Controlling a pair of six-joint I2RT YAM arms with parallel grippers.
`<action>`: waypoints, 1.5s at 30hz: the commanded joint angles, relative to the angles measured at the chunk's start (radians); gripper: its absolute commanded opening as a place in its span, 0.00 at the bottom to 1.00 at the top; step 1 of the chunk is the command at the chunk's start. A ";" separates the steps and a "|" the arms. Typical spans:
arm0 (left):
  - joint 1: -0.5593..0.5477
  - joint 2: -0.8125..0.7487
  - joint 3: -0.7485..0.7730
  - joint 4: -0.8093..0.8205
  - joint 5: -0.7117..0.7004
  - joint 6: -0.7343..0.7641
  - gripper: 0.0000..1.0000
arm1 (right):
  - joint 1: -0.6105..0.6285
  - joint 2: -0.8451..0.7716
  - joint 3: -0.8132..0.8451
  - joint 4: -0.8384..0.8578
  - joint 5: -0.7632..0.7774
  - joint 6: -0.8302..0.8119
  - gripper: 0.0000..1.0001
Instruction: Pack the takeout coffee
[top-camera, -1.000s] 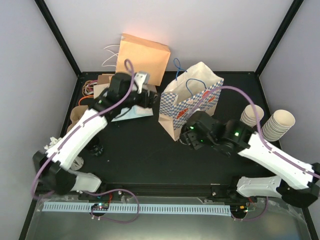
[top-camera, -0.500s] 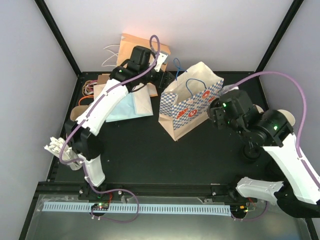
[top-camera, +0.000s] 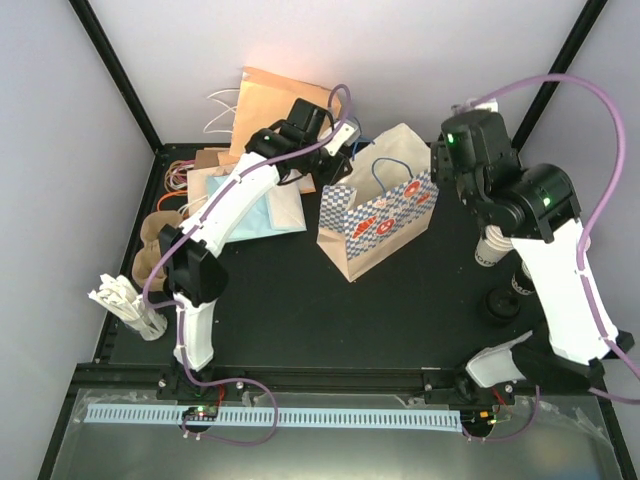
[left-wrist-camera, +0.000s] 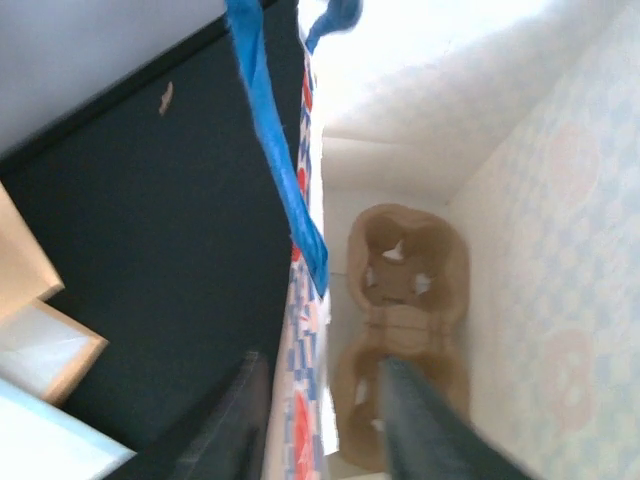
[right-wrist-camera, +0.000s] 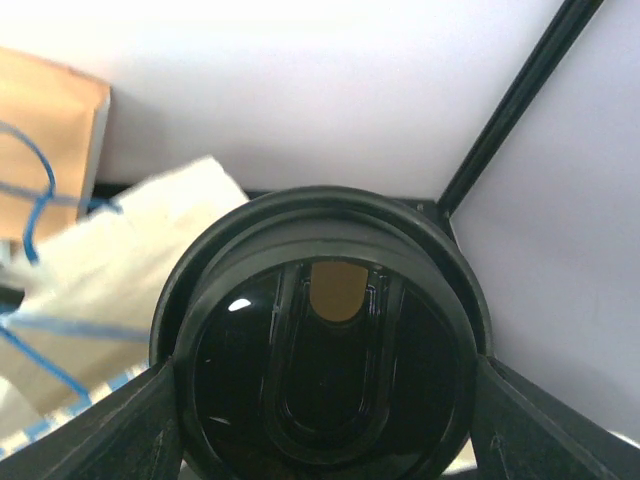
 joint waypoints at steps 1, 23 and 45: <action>0.002 0.001 0.087 -0.066 0.000 0.063 0.18 | -0.020 0.105 0.186 0.033 0.038 -0.074 0.69; -0.022 -0.381 -0.277 -0.175 0.011 0.070 0.02 | -0.016 0.022 -0.217 0.212 -0.735 -0.168 0.67; -0.021 -0.513 -0.412 -0.161 -0.060 -0.063 0.02 | 0.206 -0.055 -0.457 0.220 -0.593 -0.115 0.64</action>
